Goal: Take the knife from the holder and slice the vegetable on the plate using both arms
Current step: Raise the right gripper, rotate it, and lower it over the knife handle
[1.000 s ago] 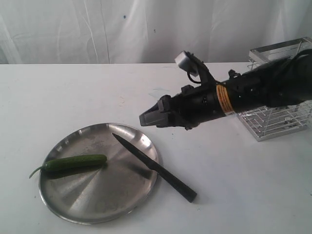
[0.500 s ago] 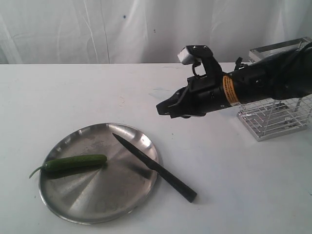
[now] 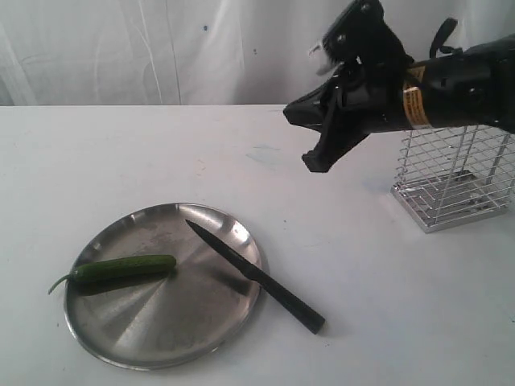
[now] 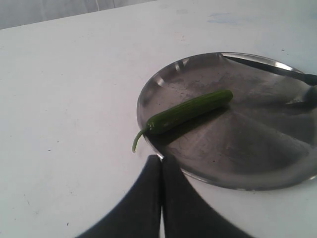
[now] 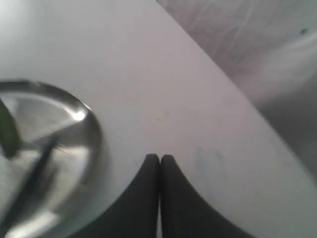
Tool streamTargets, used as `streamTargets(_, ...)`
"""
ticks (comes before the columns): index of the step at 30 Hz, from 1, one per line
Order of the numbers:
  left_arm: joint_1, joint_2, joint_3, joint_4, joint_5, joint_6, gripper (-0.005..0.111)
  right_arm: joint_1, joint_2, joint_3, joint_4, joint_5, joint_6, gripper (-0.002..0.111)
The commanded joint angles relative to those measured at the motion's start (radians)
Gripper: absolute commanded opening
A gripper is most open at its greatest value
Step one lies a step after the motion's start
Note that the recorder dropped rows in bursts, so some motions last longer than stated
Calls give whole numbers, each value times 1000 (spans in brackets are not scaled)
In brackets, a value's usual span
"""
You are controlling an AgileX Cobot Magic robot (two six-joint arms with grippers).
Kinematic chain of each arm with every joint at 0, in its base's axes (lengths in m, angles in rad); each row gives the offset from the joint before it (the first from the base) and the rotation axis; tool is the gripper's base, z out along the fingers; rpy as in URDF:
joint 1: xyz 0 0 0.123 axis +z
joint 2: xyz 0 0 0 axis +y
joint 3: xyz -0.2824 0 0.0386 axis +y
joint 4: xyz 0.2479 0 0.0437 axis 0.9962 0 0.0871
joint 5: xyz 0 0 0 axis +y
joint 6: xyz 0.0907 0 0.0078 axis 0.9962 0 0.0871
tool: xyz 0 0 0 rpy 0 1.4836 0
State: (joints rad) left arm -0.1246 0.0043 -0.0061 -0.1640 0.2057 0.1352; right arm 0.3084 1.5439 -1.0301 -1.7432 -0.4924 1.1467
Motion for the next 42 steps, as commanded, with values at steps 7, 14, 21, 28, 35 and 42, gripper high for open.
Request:
streamTargets(7, 3, -4, 6, -9, -5, -1, 0, 121, 26, 23, -1, 300, -482, 0)
streamTargets(14, 3, -4, 6, -9, -5, -1, 0, 236, 53, 23, -1, 695, -541, 0)
streamTargets(21, 3, -4, 6, -9, -5, -1, 0, 270, 53, 14, 497, 574, -471, 0)
streamTargets(28, 3, -4, 6, -9, -5, -1, 0, 270, 53, 16, 889, 725, -706, 0)
streamTargets(35, 3, -4, 6, -9, -5, -1, 0, 251, 55, -7, 1663, 1018, -1435, 0)
streamTargets(42, 3, -4, 6, -9, -5, -1, 0, 200, 73, -94, 2026, 1198, -1587, 0)
